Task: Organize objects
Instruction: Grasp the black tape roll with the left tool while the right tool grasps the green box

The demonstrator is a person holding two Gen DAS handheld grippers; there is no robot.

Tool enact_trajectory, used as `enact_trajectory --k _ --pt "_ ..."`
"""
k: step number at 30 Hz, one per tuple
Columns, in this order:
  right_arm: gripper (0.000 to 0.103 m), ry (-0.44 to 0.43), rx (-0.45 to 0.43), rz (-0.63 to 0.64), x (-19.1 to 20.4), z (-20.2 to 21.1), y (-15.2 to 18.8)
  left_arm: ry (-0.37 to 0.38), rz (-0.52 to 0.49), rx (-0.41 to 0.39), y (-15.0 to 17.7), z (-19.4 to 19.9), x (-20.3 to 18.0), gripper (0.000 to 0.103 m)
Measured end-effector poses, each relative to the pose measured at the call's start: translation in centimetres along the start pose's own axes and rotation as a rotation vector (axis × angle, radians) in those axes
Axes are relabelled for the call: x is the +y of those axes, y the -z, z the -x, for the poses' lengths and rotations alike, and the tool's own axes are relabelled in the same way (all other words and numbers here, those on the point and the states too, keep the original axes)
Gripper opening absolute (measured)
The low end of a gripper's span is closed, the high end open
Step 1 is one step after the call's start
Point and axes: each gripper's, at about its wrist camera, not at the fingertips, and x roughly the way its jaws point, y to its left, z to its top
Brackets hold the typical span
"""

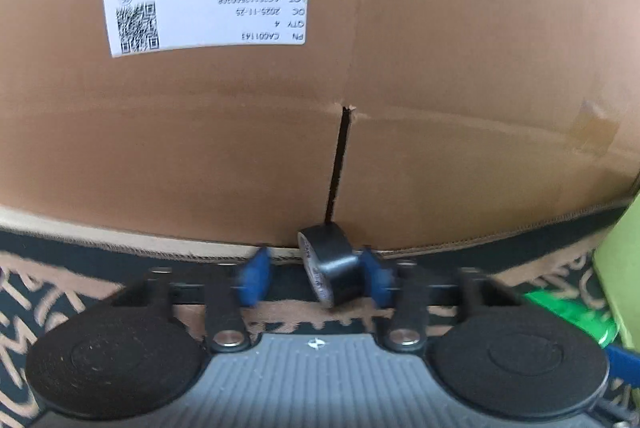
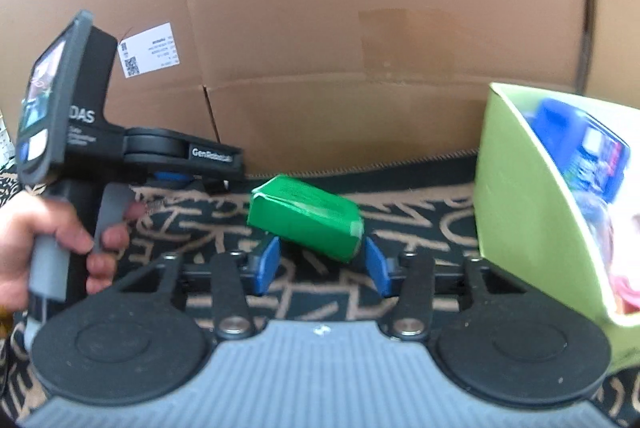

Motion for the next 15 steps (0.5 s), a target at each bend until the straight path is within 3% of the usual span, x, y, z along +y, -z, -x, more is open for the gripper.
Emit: enact_trajectory --k 1,3,7,8,15 --pt "0.045 -0.008 0.013 0.0 0.4 0.8 -0.1 0.008 -0.008 0.01 0.1 0.3 0.2 0.018" --pt "0.046 -0.007 0.028 0.017 0.6 0.9 -0.1 0.033 0.005 0.031 0.3 1.1 0.8 0.018" --pt "0.077 -0.056 0.027 0.004 1.3 1.8 -0.1 0.065 -0.034 0.03 1.9 4.0 1.6 0.018" --pt "0.08 -0.055 0.021 0.01 1.6 1.9 -0.1 0.073 -0.052 0.034 2.4 4.7 1.7 0.018" --pt "0.081 0.021 0.033 0.079 3.2 -1.3 -1.3 0.11 -0.122 0.049 5.0 8.1 1.0 0.018"
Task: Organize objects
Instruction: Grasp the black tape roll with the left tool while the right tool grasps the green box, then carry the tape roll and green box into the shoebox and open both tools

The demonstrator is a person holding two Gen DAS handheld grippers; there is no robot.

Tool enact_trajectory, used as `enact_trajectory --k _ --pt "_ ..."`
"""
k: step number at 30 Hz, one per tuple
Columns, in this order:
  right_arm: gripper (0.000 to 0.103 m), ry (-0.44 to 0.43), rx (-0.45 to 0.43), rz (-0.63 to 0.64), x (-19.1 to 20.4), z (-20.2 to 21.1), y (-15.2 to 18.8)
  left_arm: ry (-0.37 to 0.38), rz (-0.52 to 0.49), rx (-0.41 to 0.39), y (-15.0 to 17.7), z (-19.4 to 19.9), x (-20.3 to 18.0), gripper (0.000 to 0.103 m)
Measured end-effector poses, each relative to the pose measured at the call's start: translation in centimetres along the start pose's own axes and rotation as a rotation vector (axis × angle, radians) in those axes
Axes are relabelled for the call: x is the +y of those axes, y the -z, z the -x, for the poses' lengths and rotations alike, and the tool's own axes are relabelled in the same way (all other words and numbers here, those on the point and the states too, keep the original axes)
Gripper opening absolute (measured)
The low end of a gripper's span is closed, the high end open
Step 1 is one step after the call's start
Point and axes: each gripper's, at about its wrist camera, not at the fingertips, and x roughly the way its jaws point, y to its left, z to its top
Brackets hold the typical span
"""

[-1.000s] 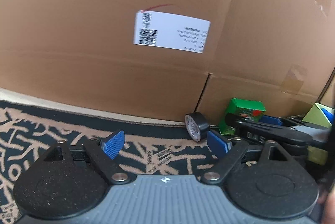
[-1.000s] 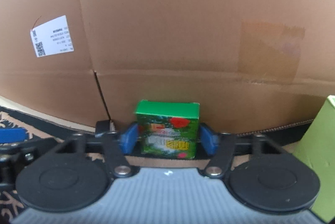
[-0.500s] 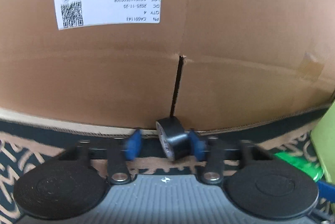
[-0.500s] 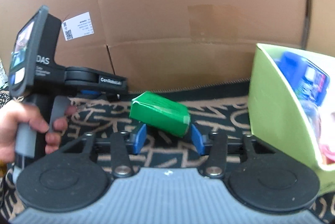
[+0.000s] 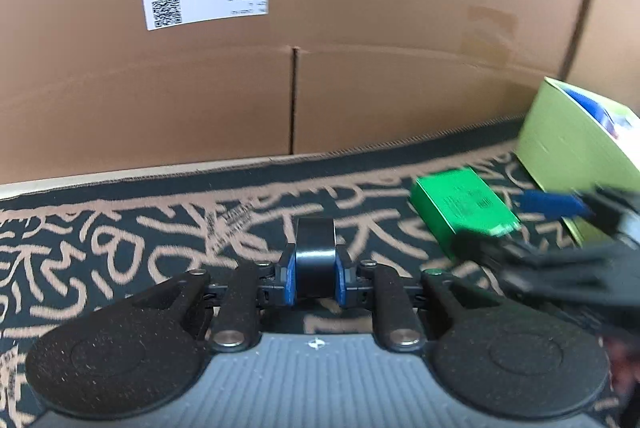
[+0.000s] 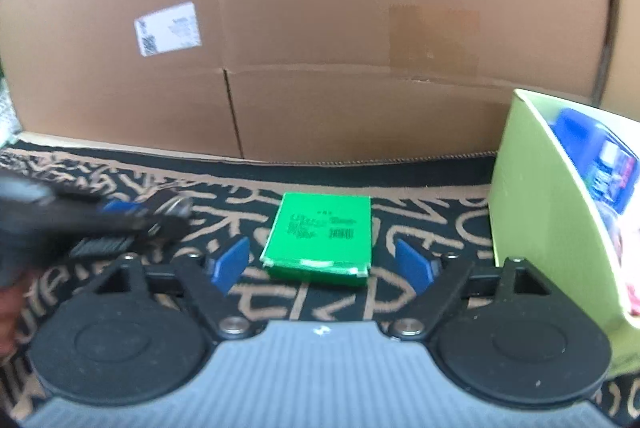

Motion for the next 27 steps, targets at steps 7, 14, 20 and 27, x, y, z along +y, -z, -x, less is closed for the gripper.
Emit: enact_trajectory --k 7,14,20,27 --pt "0.061 0.011 0.047 -0.002 -0.5 -0.2 0.8 0.008 -0.025 0.003 0.4 0.6 -0.3 0.018" --pt "0.061 -0.018 0.048 -0.004 -1.1 5.3 4.9 -0.012 -0.008 -0.004 0.1 -0.5 -1.3 0.019" --pt "0.061 -0.016 0.037 -0.042 -1.7 8.9 7.2 -0.053 -0.038 -0.014 -0.4 -1.5 -2.5 0.019" --pt "0.061 -0.005 0.025 -0.087 -3.2 11.6 8.6 -0.056 -0.059 0.009 -0.1 -0.6 -3.7 0.018"
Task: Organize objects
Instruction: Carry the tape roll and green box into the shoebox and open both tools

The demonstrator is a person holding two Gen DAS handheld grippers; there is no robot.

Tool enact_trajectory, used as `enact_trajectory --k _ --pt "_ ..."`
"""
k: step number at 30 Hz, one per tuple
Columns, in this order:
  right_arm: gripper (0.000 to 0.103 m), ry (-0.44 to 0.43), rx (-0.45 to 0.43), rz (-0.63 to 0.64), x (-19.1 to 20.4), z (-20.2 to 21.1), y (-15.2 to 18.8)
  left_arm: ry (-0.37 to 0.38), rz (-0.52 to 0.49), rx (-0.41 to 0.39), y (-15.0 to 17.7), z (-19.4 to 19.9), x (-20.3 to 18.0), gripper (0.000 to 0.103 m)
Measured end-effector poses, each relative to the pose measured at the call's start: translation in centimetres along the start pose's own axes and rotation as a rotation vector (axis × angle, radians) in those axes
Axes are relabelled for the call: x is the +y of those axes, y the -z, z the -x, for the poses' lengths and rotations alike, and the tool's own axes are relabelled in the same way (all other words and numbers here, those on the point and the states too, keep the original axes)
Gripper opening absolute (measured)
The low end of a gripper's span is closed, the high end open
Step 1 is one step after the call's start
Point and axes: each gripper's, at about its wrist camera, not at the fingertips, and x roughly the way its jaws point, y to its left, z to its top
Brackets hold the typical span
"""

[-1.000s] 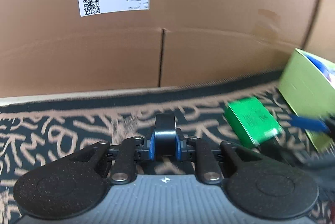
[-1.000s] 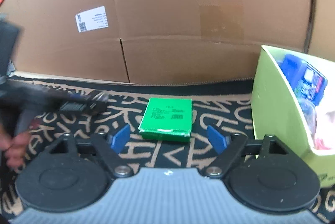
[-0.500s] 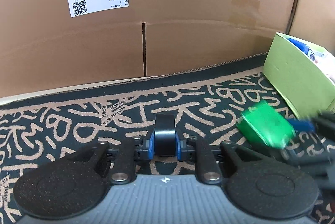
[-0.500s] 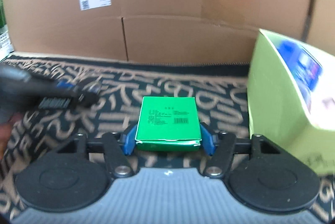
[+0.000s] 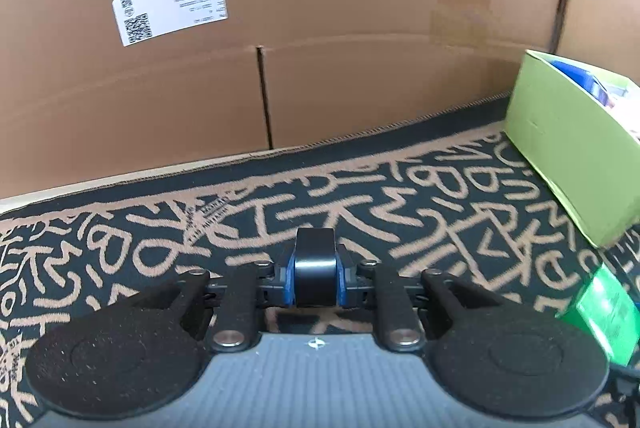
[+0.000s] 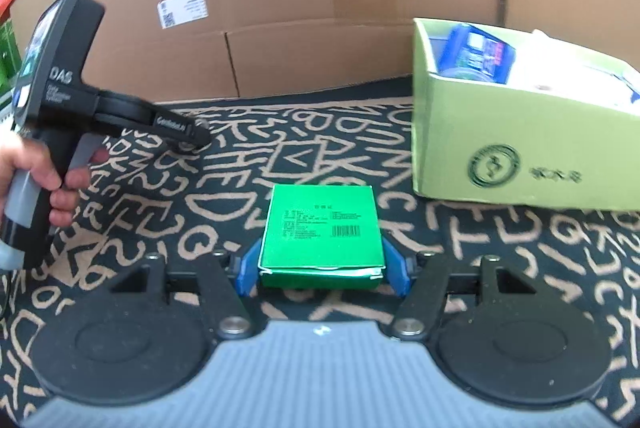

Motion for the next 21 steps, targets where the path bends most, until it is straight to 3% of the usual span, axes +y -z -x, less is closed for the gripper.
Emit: enact_trajectory --k 5,21 --pt "0.061 -0.003 -0.041 -0.022 -0.9 2.1 0.3 0.041 -0.02 0.011 0.0 1.4 -2.0 0.018" --pt "0.061 0.014 -0.257 -0.069 -3.9 10.8 -0.8 0.195 -0.123 -0.117 -3.0 8.0 -10.1 0.018"
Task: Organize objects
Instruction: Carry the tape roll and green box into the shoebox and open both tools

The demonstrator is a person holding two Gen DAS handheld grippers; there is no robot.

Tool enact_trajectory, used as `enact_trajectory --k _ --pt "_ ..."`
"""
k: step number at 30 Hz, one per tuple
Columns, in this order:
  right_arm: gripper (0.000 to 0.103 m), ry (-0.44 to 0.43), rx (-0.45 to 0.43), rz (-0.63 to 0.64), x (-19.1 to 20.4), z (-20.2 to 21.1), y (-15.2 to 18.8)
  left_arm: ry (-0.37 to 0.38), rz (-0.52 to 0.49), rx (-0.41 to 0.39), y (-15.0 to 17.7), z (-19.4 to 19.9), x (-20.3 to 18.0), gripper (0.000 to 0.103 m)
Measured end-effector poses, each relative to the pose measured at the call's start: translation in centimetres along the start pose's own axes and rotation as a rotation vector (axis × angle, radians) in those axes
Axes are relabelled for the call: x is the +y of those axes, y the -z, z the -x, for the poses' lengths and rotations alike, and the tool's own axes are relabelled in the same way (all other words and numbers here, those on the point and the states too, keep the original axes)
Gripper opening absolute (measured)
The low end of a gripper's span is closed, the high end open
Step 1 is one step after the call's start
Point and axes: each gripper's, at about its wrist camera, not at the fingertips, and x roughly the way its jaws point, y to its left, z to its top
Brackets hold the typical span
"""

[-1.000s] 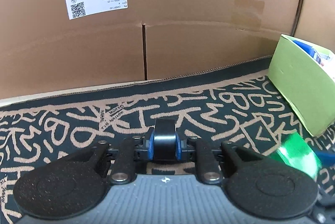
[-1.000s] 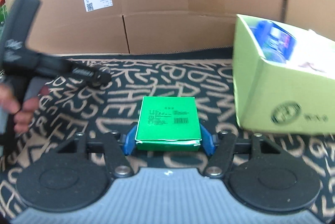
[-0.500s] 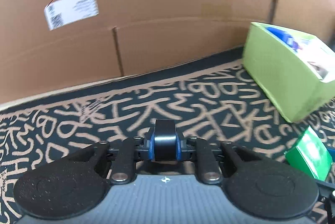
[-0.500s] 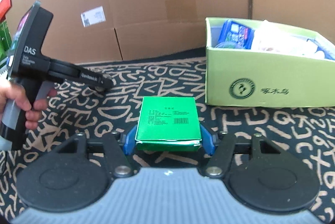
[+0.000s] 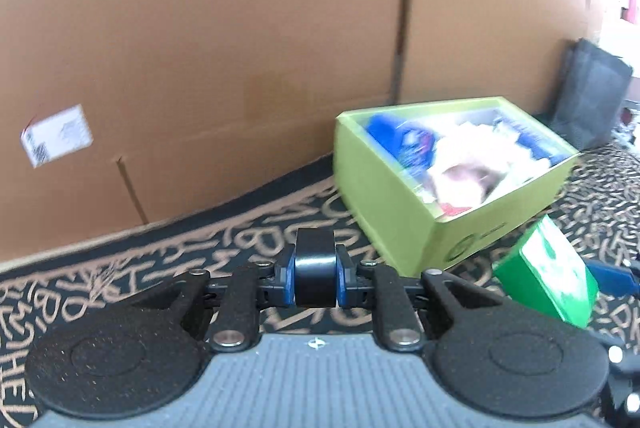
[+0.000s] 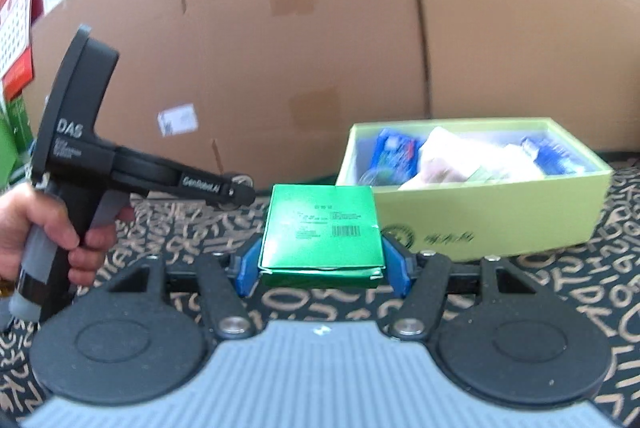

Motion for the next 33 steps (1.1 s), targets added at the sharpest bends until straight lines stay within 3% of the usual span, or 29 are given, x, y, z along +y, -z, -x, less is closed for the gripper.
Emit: enact_trajectory --k 7,15,23,27,28,29,30,31,33 --pt "0.061 0.084 -0.093 -0.045 -3.5 2.7 -1.6 0.07 -0.033 -0.049 -2.3 1.2 -3.5 0.018" --pt "0.062 0.218 -0.136 -0.066 -8.7 3.9 -3.7 0.152 -0.069 -0.097 -5.2 0.1 -7.9 0.018" --pt "0.062 0.29 -0.134 -0.006 -12.6 -2.2 -6.8 0.163 -0.004 -0.068 -7.1 -5.6 -9.8 0.018" --pt "0.062 0.294 -0.112 -0.007 -14.7 -5.6 -7.1 0.159 0.008 -0.096 -7.3 -7.3 -9.8 0.019" --pt "0.073 0.285 -0.11 -0.009 -15.3 -6.4 -7.0 0.165 0.005 -0.113 -7.2 -7.4 -9.8 0.03" --pt "0.094 0.264 -0.104 -0.006 -15.7 -7.1 -6.9 0.177 0.005 -0.116 -7.1 -7.5 -9.6 0.046" --pt "0.095 0.253 -0.092 -0.011 -16.2 -7.7 -6.7 0.175 0.011 -0.109 -6.9 -7.6 -9.5 0.081" --pt "0.097 0.281 -0.087 -0.018 -16.4 -8.0 -6.4 0.151 0.022 -0.113 -6.6 -7.6 -9.3 0.098" --pt "0.102 0.278 -0.099 -0.026 -16.8 -7.6 -5.5 0.113 0.023 -0.162 -5.7 -7.2 -9.1 0.098"
